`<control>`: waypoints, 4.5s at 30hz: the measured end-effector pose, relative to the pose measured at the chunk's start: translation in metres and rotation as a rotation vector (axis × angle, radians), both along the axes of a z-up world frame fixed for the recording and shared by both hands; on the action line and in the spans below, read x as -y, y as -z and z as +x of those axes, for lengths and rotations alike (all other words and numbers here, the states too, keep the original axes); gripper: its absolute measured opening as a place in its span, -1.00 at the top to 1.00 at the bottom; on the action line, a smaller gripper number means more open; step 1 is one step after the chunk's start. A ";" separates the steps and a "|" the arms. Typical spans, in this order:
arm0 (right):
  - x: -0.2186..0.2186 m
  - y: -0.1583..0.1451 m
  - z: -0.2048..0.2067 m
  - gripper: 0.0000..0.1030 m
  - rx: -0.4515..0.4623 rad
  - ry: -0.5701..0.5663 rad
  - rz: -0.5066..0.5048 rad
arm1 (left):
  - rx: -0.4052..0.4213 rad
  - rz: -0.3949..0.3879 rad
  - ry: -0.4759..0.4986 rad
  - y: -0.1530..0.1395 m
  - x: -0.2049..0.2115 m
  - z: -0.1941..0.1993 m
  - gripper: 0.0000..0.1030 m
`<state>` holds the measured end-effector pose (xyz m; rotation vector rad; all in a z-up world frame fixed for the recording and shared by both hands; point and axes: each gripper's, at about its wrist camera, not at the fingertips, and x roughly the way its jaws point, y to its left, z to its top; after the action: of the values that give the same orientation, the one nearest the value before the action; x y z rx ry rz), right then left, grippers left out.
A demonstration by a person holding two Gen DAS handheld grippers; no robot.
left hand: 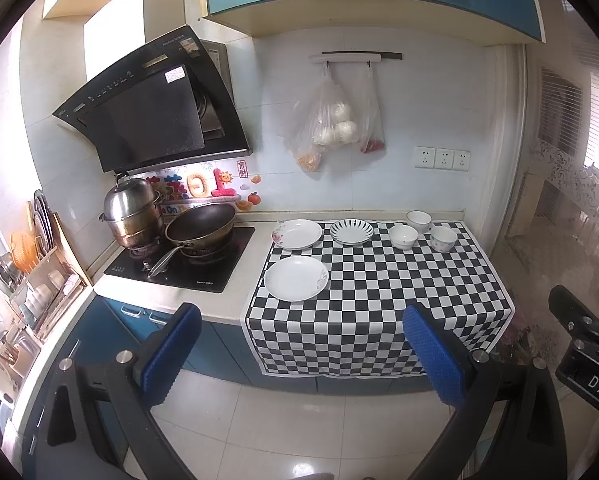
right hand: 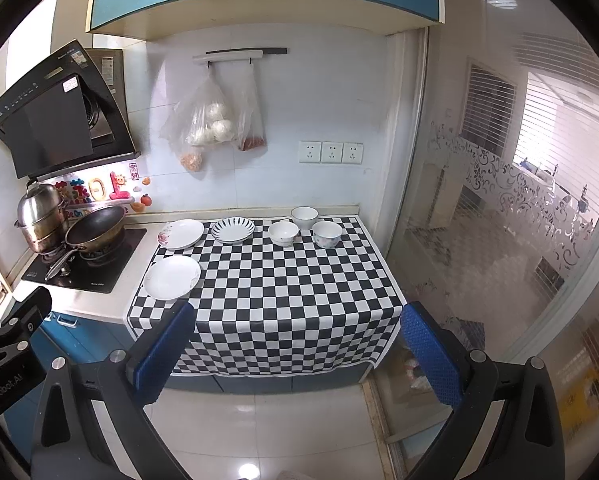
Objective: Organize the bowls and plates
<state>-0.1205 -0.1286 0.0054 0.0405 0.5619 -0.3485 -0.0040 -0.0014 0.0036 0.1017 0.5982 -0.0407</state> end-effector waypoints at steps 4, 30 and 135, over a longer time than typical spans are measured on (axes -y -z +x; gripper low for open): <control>0.000 0.001 0.001 -1.00 -0.001 -0.003 0.001 | -0.005 0.004 -0.002 0.003 -0.001 0.001 -1.00; 0.003 0.003 0.005 -1.00 0.002 -0.002 -0.009 | -0.004 -0.001 -0.002 0.005 -0.002 0.006 -1.00; -0.021 0.425 0.661 -0.95 -0.807 -0.390 0.459 | -0.674 0.071 -0.171 0.364 -0.067 0.561 -0.22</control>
<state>0.5409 -0.1075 -0.4193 0.2356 1.4176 0.1748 0.5569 0.0659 -0.3603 0.1048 1.2803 0.1175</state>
